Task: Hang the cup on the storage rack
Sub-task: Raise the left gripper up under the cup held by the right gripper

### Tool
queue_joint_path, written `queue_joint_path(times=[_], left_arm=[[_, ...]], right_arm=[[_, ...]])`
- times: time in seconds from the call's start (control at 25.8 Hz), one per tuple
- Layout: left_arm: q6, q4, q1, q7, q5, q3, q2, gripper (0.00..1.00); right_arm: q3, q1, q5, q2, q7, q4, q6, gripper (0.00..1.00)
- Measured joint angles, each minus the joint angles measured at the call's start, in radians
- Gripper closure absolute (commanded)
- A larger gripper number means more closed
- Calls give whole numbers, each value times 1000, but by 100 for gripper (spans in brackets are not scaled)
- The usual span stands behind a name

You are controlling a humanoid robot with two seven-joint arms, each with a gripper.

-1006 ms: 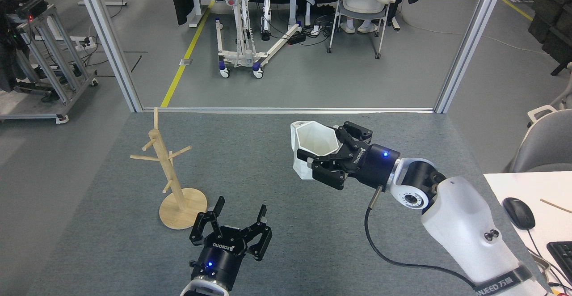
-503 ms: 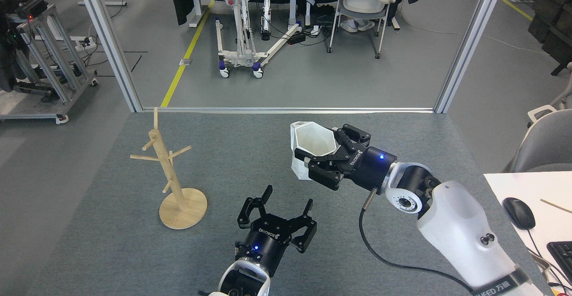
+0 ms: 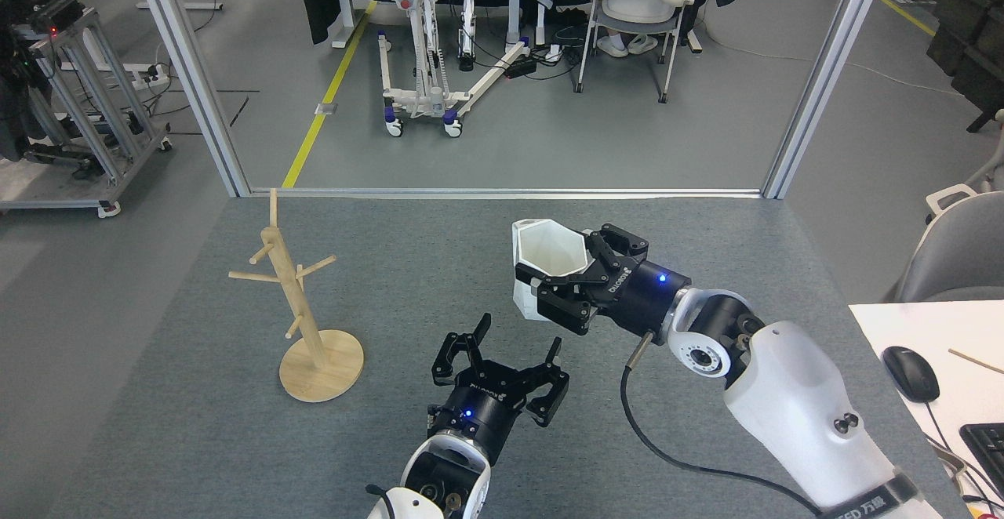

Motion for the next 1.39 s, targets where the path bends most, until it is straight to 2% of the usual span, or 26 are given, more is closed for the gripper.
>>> queue_joint_path(times=[0.54,0.85,1.04,1.39], left_arm=[[20,6,-54,-60,8,3,-1,1],[20,26,-111,-121,10,8,-1,6],[23,66,-149,-142,15,10,-5,14],[18,105,-176,-149,57,16,-3,53]], right_arm=[[13,6,33,51,5,6,29,72],[13,6,42,67,7,8,32,72],[17,7,44,77,7,9,48,72],[27,5,51,89,0,10,103,71]])
